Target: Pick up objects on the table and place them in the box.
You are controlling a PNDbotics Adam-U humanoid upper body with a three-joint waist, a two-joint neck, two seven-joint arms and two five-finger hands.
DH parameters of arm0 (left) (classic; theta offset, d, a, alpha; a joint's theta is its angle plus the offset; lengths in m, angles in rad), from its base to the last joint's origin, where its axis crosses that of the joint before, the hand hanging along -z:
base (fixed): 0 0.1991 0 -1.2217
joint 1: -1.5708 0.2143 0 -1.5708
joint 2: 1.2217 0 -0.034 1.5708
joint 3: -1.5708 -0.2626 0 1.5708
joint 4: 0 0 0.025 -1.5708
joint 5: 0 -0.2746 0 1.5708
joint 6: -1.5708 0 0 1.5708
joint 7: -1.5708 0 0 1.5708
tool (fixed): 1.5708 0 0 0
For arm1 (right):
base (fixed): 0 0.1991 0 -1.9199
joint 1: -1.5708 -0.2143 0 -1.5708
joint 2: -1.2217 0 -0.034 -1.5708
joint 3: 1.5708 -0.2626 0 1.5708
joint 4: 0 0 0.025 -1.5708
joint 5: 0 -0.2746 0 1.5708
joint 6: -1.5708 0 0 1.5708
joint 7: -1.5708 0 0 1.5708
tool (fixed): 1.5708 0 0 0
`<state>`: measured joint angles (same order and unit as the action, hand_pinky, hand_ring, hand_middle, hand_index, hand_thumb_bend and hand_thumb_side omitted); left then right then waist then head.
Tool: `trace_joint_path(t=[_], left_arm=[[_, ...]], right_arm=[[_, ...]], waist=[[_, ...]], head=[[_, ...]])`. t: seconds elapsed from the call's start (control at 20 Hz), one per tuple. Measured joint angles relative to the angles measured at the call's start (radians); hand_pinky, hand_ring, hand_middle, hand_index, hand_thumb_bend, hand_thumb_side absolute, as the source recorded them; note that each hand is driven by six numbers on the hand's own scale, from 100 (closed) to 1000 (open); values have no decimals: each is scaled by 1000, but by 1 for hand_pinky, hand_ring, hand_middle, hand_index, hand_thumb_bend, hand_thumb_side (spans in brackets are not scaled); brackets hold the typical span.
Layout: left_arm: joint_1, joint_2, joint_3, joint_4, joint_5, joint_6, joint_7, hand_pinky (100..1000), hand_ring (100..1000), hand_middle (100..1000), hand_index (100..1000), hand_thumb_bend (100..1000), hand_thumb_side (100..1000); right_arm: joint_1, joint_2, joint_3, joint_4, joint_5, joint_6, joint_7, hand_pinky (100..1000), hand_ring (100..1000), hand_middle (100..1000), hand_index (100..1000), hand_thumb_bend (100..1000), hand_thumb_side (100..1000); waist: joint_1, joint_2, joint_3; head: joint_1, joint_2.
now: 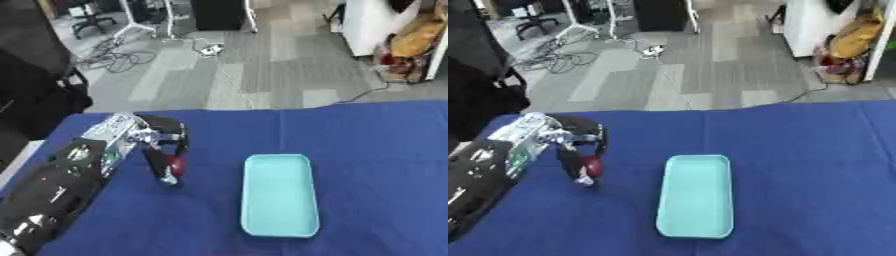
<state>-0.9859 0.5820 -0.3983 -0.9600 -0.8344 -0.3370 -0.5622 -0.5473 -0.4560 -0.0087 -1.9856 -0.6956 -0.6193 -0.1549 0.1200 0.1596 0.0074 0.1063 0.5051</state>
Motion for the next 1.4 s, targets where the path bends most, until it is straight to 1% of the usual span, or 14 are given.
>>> trace_joint_path(t=[0.15, 0.25, 0.4, 0.55, 0.65, 0.95, 1.3, 1.4], left_arm=[[-18, -1, -7, -22, 30, 14, -4, 100, 100, 100, 293, 340, 420], [-35, -5, -14, -29, 44, 14, -3, 100, 100, 100, 292, 342, 417], [-58, -28, -26, -31, 53, 6, 10, 100, 100, 100, 291, 330, 411], [-87, -59, -33, -31, 63, -10, 36, 100, 100, 100, 293, 300, 410], [-102, -80, -38, -31, 75, -22, 59, 100, 100, 100, 295, 277, 415], [-111, -136, -58, -31, 121, -58, 125, 100, 100, 100, 297, 253, 430], [-127, -200, -75, 10, 121, -112, 134, 100, 100, 100, 302, 225, 469], [-127, -213, -80, 23, 121, -131, 134, 100, 100, 100, 310, 233, 467]], right_arm=[[0, 0, 0, 0, 0, 0, 0, 349, 397, 439, 601, 100, 885], [0, 0, 1, 0, 0, 1, 1, 349, 397, 439, 601, 100, 885], [0, 0, 3, 0, -4, 4, 4, 349, 397, 439, 601, 100, 884], [-3, 1, 7, 0, -8, 8, 8, 349, 397, 439, 601, 100, 885], [-11, 6, 8, 0, -12, 11, 10, 349, 397, 439, 601, 100, 885], [-27, 17, 13, 0, -25, 23, 14, 350, 397, 439, 601, 100, 886], [-37, 21, 17, 0, -34, 31, 17, 351, 397, 438, 601, 100, 887], [-39, 26, 19, 0, -35, 34, 17, 351, 397, 439, 601, 100, 887]], waist=[[0, 0, -1], [0, 0, -6], [2, 0, -12], [6, 0, -19], [8, 0, -24], [14, 0, -38], [19, 5, -51], [19, 5, -55]], head=[[0, -5], [0, -14], [0, -32], [0, -43], [0, -44], [1, -53], [11, -54], [14, -54]])
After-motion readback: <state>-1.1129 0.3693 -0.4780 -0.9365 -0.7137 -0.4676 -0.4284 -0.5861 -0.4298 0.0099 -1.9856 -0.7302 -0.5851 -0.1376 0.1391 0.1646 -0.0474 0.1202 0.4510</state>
